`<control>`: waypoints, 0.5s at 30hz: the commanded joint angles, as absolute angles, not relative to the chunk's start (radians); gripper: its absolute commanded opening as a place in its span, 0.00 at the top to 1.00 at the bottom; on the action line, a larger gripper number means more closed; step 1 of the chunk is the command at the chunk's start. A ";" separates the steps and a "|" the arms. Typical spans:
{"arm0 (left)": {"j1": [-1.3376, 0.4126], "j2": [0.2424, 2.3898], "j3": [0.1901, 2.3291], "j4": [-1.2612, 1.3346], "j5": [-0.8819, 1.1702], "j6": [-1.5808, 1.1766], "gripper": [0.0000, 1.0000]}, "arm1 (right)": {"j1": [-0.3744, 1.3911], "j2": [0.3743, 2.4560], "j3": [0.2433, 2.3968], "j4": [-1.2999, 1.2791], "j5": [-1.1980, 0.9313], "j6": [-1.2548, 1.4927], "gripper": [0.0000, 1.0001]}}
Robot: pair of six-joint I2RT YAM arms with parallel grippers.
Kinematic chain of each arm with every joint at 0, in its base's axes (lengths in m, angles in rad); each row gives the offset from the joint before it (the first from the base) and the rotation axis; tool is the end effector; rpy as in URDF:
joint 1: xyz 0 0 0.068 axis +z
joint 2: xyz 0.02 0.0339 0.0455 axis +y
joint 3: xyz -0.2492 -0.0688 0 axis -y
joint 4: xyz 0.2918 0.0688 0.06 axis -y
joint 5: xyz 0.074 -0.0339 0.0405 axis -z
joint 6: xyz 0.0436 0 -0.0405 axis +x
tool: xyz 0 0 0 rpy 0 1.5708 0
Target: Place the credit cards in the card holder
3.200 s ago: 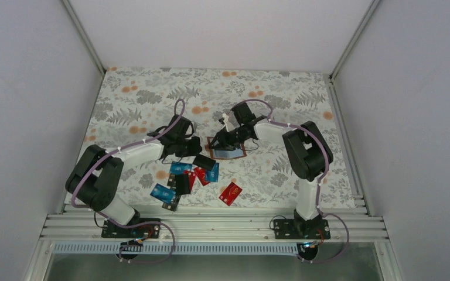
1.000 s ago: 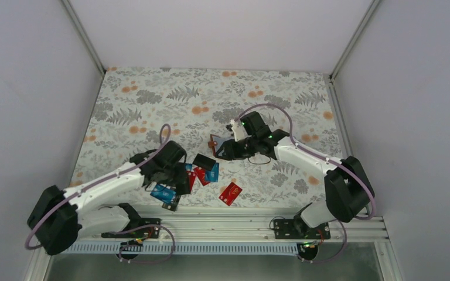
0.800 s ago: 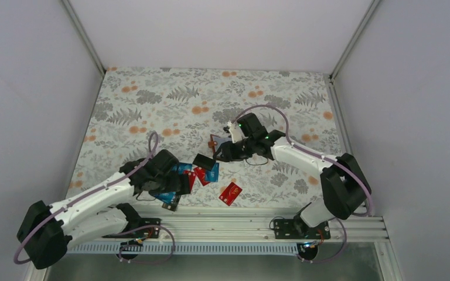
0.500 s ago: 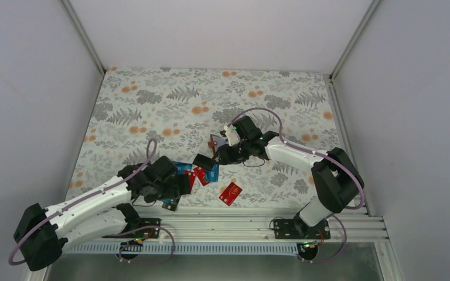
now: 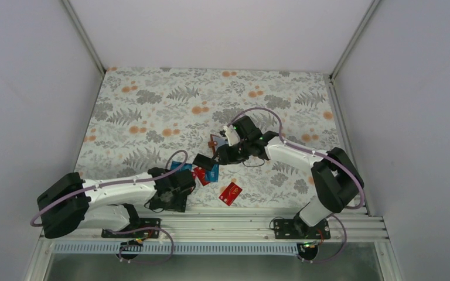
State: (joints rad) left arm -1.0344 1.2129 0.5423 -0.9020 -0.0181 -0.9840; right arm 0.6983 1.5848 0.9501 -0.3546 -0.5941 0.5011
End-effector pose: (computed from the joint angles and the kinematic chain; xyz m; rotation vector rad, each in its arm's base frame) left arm 0.1021 -0.1701 0.0950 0.0788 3.1262 0.0175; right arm 0.2559 0.2466 0.1459 -0.5232 2.7213 1.1634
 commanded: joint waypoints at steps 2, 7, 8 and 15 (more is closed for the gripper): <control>-1.055 1.233 0.536 -0.854 -0.024 -1.003 0.17 | 0.710 1.548 0.938 -0.349 -0.585 0.483 0.56; -1.057 1.254 0.531 -0.836 -0.050 -1.000 0.19 | 0.710 1.537 0.924 -0.350 -0.586 0.488 0.56; -1.057 1.261 0.531 -0.833 -0.051 -0.998 0.19 | 0.710 1.533 0.922 -0.350 -0.585 0.489 0.56; -1.060 1.287 0.537 -0.786 -0.032 -0.989 0.24 | 0.710 1.523 0.905 -0.344 -0.580 0.492 0.56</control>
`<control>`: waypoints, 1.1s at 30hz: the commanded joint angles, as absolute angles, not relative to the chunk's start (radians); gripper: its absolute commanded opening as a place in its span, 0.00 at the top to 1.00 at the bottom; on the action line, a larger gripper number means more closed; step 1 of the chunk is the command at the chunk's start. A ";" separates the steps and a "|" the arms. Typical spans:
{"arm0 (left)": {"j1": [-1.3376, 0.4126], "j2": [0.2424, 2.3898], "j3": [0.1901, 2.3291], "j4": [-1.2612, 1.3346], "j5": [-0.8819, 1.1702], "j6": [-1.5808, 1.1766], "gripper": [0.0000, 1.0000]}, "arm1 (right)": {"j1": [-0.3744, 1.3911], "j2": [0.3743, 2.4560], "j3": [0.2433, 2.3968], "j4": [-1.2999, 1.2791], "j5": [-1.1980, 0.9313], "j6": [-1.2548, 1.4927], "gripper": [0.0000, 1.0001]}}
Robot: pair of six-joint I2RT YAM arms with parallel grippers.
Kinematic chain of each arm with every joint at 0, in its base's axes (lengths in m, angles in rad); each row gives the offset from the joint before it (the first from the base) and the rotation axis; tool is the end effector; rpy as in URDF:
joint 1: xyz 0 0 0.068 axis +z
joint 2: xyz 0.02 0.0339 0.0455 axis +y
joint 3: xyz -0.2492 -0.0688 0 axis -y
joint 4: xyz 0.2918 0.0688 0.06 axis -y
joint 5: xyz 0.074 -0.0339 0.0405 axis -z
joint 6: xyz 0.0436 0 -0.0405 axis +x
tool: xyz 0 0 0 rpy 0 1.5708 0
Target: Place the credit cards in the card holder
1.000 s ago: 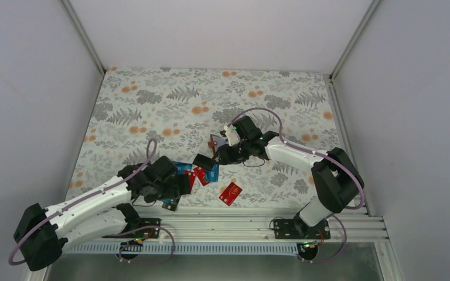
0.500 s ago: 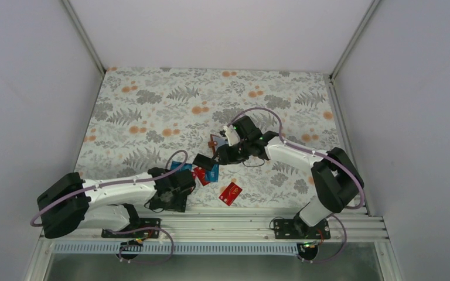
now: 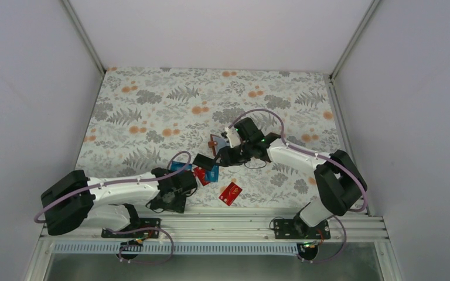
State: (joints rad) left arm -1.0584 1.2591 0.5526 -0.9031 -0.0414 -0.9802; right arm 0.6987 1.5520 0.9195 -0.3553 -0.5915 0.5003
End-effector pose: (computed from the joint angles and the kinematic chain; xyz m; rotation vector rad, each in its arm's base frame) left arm 0.0996 -0.1734 0.0894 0.1234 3.1231 0.0856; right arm 0.2499 0.2417 0.1466 -0.5240 2.7192 1.1606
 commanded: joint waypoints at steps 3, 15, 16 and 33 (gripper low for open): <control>-1.067 1.286 0.545 -0.778 -0.015 -0.994 0.30 | 0.710 1.524 0.900 -0.342 -0.580 0.492 0.56; -1.108 1.277 0.581 -0.793 0.006 -1.030 0.37 | 0.710 1.537 0.899 -0.336 -0.581 0.485 0.57; -1.108 1.276 0.583 -0.795 0.001 -1.033 0.36 | 0.710 1.539 0.898 -0.336 -0.581 0.485 0.57; -1.109 1.309 0.550 -0.841 -0.049 -1.047 0.29 | 0.710 1.539 0.893 -0.337 -0.578 0.488 0.57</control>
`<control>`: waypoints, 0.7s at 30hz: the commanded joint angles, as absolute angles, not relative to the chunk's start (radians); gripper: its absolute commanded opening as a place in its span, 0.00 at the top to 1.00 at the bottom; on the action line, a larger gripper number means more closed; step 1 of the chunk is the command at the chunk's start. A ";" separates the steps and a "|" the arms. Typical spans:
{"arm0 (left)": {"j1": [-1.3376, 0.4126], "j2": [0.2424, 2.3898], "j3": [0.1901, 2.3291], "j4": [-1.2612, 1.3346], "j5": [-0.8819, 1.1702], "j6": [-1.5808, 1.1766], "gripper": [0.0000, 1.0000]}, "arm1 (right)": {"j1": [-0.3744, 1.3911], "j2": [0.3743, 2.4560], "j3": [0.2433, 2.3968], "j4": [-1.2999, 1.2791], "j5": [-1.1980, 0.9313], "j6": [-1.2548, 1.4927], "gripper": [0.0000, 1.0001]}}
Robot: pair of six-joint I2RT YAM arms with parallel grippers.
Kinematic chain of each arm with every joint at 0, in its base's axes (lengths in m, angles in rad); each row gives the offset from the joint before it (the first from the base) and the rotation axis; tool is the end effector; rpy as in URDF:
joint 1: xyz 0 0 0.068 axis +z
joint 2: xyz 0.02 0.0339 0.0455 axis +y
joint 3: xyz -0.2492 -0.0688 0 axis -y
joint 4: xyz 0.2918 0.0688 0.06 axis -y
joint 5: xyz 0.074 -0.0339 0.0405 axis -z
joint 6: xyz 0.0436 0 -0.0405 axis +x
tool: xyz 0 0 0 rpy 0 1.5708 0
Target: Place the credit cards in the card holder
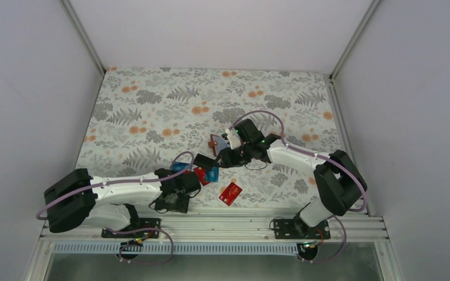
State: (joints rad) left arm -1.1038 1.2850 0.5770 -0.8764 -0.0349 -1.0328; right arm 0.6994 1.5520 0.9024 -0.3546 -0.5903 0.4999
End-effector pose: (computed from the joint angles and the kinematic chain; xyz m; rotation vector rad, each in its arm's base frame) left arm 0.0954 -0.1858 0.0908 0.1110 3.1153 0.0448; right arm 0.2470 0.2395 0.1409 -0.5208 2.7371 1.1526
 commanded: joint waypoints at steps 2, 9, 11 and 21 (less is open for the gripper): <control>-1.108 1.310 0.551 -0.858 -0.059 -1.056 0.29 | 0.710 1.540 0.894 -0.335 -0.579 0.488 0.57; -1.108 1.293 0.571 -0.940 -0.088 -1.099 0.29 | 0.710 1.546 0.895 -0.337 -0.578 0.490 0.57; -1.108 1.277 0.573 -0.947 -0.090 -1.103 0.29 | 0.710 1.548 0.894 -0.336 -0.578 0.490 0.57; -1.108 1.295 0.538 -0.821 -0.055 -1.073 0.29 | 0.710 1.552 0.896 -0.340 -0.578 0.489 0.57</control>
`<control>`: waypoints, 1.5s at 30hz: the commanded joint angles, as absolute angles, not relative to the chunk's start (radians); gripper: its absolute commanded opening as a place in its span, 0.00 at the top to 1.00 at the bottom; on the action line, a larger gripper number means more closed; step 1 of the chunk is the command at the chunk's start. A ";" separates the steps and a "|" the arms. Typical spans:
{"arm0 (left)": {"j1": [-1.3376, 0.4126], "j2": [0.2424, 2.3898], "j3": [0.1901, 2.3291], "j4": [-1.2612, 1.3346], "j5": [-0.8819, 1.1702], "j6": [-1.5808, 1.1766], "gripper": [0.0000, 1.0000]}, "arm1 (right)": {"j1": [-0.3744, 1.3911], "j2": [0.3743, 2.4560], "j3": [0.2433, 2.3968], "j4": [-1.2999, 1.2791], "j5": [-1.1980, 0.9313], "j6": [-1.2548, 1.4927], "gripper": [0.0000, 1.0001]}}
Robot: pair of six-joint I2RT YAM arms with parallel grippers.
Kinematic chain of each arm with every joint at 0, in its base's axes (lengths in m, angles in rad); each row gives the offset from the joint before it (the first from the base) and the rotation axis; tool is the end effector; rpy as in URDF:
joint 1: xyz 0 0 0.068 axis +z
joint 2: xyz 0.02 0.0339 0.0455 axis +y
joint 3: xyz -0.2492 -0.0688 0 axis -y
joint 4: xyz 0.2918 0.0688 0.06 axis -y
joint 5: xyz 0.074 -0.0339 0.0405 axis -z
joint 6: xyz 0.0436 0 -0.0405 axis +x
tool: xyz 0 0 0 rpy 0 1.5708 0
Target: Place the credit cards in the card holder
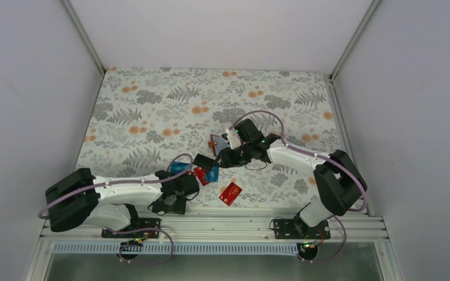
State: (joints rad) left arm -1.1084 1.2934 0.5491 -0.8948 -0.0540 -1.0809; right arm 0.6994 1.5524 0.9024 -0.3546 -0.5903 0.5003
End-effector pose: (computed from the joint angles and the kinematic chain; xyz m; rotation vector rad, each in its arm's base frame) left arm 0.0909 -0.1771 0.0824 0.0458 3.1217 0.1334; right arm 0.2470 0.2395 0.1408 -0.5202 2.7378 1.1525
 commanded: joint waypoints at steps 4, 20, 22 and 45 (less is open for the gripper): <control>-1.108 1.304 0.543 -0.792 -0.056 -1.050 0.29 | 0.710 1.554 0.891 -0.338 -0.578 0.489 0.57; -1.109 1.345 0.557 -0.781 -0.087 -1.028 0.42 | 0.710 1.554 0.890 -0.341 -0.578 0.489 0.57; -1.108 1.342 0.564 -0.792 -0.086 -1.023 0.44 | 0.710 1.555 0.890 -0.340 -0.579 0.489 0.57; -1.110 1.120 0.703 -0.833 0.052 -0.910 0.46 | 0.696 1.482 0.957 -0.399 -0.539 0.478 0.57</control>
State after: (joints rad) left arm -1.1084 1.1503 0.6567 -0.8471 0.0410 -0.9340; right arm 0.6994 1.5513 0.9298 -0.3870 -0.5610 0.4816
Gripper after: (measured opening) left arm 0.540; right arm 0.435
